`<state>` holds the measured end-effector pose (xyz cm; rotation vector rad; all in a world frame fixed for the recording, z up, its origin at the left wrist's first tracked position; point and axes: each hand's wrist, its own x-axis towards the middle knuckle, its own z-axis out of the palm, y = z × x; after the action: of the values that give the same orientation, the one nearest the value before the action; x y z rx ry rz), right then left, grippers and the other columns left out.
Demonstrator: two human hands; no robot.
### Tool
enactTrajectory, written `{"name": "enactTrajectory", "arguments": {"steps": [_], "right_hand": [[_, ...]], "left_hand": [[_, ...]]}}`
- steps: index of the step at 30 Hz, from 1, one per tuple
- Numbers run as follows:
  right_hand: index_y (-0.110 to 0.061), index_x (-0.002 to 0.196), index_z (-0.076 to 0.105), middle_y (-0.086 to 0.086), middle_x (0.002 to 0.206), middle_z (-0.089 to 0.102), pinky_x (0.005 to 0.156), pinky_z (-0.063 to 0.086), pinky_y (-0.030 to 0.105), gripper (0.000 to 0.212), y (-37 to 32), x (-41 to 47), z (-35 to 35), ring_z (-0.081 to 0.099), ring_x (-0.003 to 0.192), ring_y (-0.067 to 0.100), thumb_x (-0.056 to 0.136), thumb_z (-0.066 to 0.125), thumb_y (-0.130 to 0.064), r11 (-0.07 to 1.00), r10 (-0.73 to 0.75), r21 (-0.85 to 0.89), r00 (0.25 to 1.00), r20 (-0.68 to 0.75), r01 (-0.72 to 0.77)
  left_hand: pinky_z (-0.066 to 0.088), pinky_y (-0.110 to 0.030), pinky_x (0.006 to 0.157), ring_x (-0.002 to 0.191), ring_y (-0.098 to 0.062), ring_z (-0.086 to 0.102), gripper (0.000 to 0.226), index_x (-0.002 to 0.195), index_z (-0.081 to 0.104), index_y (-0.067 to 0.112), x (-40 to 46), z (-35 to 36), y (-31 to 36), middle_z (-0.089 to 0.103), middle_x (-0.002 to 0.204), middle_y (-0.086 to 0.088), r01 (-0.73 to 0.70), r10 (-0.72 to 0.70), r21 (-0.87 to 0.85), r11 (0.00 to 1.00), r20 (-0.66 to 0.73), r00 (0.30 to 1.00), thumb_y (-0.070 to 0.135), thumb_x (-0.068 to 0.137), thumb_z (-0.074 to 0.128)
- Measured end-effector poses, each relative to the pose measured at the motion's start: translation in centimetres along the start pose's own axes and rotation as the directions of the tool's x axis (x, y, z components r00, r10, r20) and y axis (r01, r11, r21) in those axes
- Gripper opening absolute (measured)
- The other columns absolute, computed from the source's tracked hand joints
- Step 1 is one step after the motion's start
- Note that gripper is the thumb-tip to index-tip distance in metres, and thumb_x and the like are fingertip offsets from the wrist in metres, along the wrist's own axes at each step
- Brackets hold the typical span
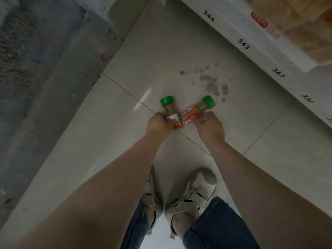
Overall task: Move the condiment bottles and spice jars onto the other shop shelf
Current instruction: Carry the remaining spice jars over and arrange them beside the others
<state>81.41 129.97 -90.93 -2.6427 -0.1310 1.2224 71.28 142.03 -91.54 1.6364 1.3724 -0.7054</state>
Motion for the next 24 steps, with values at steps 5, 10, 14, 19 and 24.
{"name": "enactTrajectory", "arguments": {"steps": [5,10,14,19,24], "right_hand": [[-0.010,0.103,0.066,0.006,0.093,0.070,0.048,0.030,0.024,0.050,-0.9,1.9,0.8,0.061,0.073,0.020,0.084,0.056,-0.056,0.956,0.136,0.264,0.991,-0.007,-0.129],[-0.008,0.104,0.066,0.006,0.094,0.071,0.045,0.031,0.022,0.046,-1.3,2.4,0.8,0.052,0.056,0.007,0.084,0.063,-0.049,0.904,0.192,0.383,0.981,0.038,-0.192],[-0.005,0.104,0.067,0.007,0.090,0.069,0.046,0.032,0.022,0.042,-1.1,2.4,0.5,0.050,0.055,0.005,0.085,0.065,-0.042,0.887,0.176,0.420,0.982,0.072,-0.190],[-0.002,0.106,0.066,0.008,0.083,0.066,0.050,0.036,0.023,0.037,0.1,1.4,-0.1,0.048,0.054,0.009,0.084,0.068,-0.032,0.826,0.200,0.515,0.974,0.108,-0.227],[-0.005,0.089,0.064,0.004,0.076,0.062,0.075,0.053,0.040,0.016,0.7,-4.2,-4.4,0.058,0.073,0.018,0.088,0.066,-0.021,0.765,0.145,0.595,0.967,0.212,-0.245]], "left_hand": [[0.047,-0.032,0.076,0.093,-0.025,0.059,0.035,0.109,0.056,0.009,0.2,1.6,0.7,0.064,0.102,-0.007,0.050,-0.063,-0.209,0.977,-0.057,0.996,0.033,0.085,0.066],[0.051,-0.037,0.085,0.098,-0.027,0.060,0.033,0.112,0.056,0.010,-0.1,1.8,0.7,0.064,0.105,-0.007,0.049,-0.069,-0.255,0.966,-0.071,0.995,0.030,0.087,0.065],[0.052,-0.040,0.089,0.098,-0.027,0.061,0.031,0.111,0.056,0.011,0.3,1.6,0.4,0.064,0.106,-0.008,0.067,-0.081,-0.279,0.958,-0.041,0.996,0.028,0.087,0.066],[0.052,-0.033,0.078,0.096,-0.025,0.062,0.035,0.115,0.058,0.008,-0.2,0.9,-0.6,0.065,0.108,-0.011,0.115,-0.117,-0.270,0.956,0.010,0.993,0.030,0.089,0.063],[0.044,-0.023,0.061,0.085,-0.020,0.059,0.036,0.119,0.057,0.003,-4.3,-1.8,-0.8,0.065,0.112,-0.014,0.142,-0.132,-0.322,0.936,0.053,0.990,0.026,0.091,0.060]]}}
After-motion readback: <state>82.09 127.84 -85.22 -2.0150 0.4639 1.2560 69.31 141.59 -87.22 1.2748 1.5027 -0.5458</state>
